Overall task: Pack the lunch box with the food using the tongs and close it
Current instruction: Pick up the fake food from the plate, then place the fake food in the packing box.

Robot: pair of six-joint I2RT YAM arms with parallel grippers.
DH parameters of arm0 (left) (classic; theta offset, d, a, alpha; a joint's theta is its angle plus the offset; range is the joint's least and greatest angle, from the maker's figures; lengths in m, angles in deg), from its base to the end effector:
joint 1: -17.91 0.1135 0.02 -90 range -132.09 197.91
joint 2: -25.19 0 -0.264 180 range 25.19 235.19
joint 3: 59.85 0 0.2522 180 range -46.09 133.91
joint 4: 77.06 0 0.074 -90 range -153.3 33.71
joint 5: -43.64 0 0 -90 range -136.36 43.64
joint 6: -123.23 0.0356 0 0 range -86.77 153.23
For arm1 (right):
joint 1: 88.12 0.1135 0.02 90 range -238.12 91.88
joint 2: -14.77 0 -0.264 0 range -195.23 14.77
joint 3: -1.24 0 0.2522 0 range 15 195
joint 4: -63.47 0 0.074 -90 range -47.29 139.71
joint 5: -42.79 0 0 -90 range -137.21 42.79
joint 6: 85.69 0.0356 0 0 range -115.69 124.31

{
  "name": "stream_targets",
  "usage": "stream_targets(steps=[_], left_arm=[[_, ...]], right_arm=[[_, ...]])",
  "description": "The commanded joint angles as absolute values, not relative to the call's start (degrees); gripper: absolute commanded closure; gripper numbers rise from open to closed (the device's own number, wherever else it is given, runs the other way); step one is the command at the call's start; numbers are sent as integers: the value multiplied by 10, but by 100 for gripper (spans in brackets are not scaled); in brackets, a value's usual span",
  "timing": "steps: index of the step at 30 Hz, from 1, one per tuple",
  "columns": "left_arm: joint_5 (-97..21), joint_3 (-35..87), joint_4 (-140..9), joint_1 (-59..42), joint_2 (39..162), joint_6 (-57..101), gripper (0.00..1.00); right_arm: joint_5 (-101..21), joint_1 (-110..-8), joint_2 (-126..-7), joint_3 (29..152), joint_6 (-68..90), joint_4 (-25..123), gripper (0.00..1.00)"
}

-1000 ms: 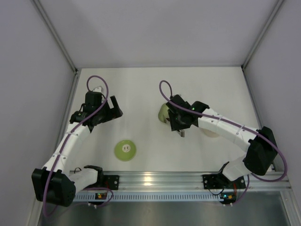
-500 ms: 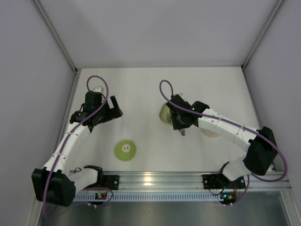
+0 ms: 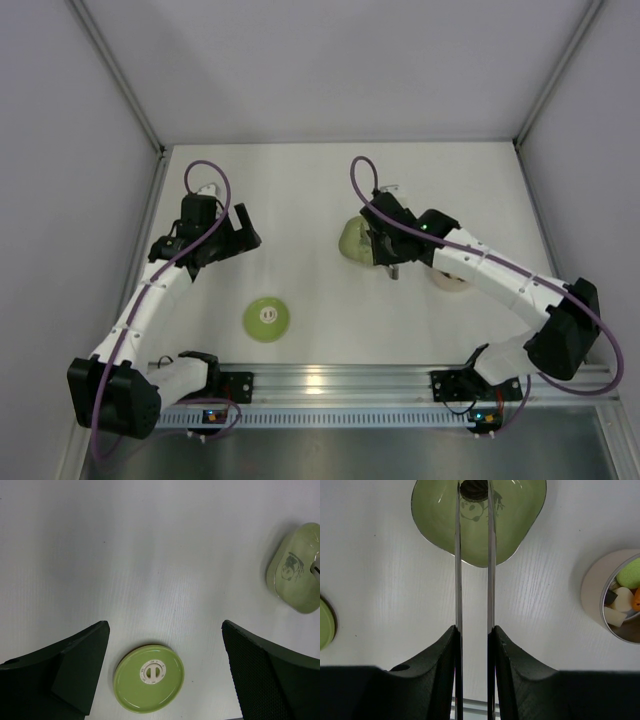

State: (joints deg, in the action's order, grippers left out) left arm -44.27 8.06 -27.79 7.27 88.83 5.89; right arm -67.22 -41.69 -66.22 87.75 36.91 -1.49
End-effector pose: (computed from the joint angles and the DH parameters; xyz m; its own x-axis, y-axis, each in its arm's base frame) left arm 0.2275 -0.0441 0.2913 -0.7137 -0.3329 -0.6163 -0.1328 0.9282 -0.3477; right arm 0.2048 0.1976 0.3060 -0.8022 -0.1088 -0.5871 -0.1528 0.9879 0.0257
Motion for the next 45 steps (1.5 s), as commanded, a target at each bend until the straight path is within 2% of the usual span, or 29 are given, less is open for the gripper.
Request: stream_targets(steps=[1, 8, 27, 45], left_arm=[[-444, 77, -306, 70, 879, 60, 1], [-447, 78, -307, 70, 880, 61, 1], [-435, 80, -310, 68, 887, 58, 1], [-435, 81, -310, 62, 892, 59, 1]], right_arm=[[-696, -424, -633, 902, 374, -36, 72], [-730, -427, -578, 897, 402, -94, 72], [-798, -438, -303, 780, 605, -352, 69], [-826, -439, -278, 725, 653, -364, 63]])
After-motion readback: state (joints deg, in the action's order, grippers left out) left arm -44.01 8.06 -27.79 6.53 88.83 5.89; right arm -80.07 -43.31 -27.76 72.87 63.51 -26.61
